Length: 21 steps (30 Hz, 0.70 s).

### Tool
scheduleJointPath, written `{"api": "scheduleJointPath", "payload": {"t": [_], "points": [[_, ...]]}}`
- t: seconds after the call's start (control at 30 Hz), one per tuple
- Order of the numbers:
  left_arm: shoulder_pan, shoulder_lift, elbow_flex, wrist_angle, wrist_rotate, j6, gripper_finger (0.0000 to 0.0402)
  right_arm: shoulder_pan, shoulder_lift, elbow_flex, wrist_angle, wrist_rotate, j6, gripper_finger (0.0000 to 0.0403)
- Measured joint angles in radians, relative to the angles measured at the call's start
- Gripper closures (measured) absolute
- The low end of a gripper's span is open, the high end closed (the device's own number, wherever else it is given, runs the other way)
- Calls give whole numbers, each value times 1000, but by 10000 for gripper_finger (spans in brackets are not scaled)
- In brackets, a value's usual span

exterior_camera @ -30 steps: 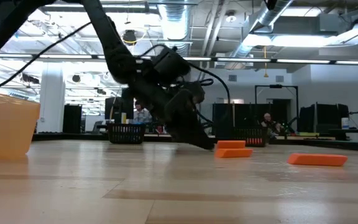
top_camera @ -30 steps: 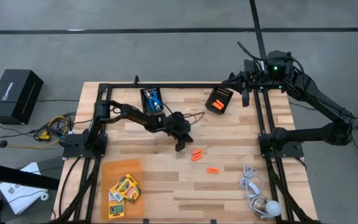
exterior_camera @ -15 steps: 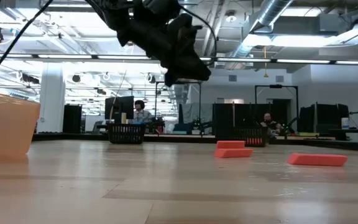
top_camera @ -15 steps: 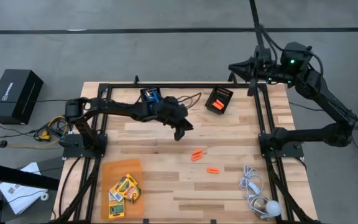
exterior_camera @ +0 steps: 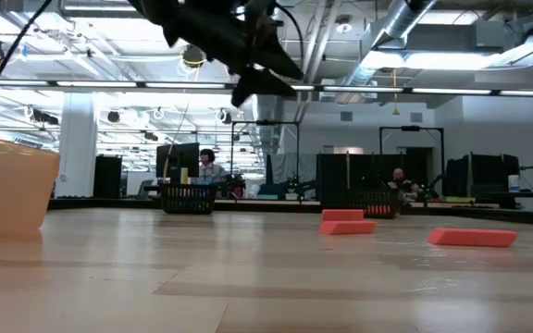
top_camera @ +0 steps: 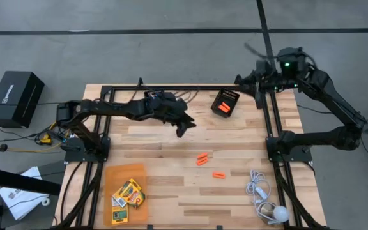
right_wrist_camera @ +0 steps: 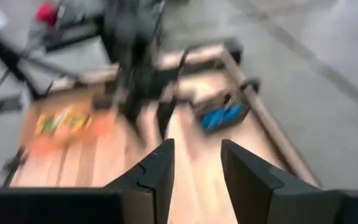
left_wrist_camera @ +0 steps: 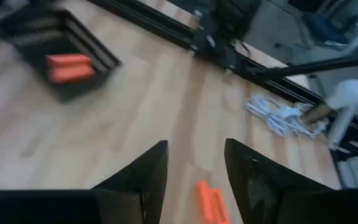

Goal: Pick & Place School Supplies
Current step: Put the orange eraser into the right black bin

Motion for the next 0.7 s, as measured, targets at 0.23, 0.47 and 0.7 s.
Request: {"api": "scheduleJointPath", "payload": {"t": [0.23,0.47,0.7], "points": [[66,-170,0,-186,-60,72,259,70,22,-81,-43,-28,-73,274],[88,-301,1,-361,-88,153,260,164,109,-194,48,-19,-16,274],[63,-392,-27,-491,-108,217,262,282,302,-206,110,22,-28,274]]}}
